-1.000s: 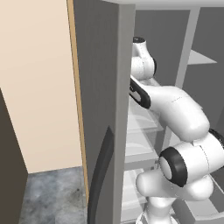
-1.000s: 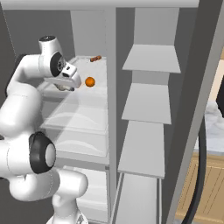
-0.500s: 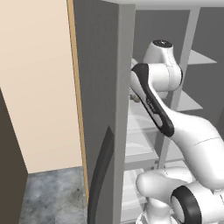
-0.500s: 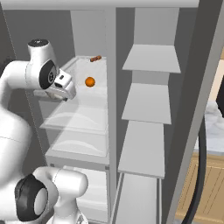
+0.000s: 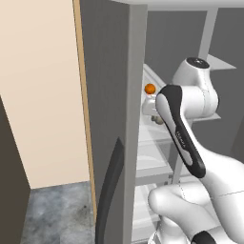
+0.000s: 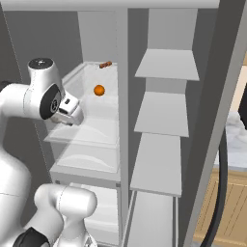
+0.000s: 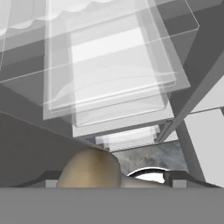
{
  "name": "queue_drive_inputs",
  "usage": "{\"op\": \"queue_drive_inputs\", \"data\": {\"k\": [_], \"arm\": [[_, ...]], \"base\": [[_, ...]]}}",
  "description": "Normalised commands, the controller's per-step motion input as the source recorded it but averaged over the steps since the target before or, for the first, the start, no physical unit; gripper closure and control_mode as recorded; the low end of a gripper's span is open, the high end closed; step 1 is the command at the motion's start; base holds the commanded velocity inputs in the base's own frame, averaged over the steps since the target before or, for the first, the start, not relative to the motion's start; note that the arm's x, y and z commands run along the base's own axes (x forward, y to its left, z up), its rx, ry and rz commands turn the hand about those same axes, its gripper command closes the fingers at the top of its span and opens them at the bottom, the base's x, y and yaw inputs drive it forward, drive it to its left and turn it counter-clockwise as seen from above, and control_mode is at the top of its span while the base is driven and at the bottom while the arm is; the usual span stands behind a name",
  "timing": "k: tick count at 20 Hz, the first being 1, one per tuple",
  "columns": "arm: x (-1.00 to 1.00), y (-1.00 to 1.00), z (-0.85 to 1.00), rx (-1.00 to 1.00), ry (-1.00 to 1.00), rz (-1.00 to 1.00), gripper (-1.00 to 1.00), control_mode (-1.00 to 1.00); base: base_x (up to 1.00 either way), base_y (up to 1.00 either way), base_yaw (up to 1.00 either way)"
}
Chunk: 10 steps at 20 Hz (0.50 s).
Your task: Take the mushroom and tangerine from the fridge shelf and place them in the freezer drawer to begin freezing them.
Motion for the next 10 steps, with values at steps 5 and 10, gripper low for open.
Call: {"op": "queue_drive_inputs", "data": {"k": [5, 10], "arm": [[-0.33, 0.00, -0.06, 0.00, 0.02, 0.00, 1.00, -1.00], [0.00, 0.00, 0.00, 0.00, 0.00, 0.00, 1.00, 1.00]], "base": [[0.00, 0.00, 0.00], [-0.66, 0.00, -0.08]]}}
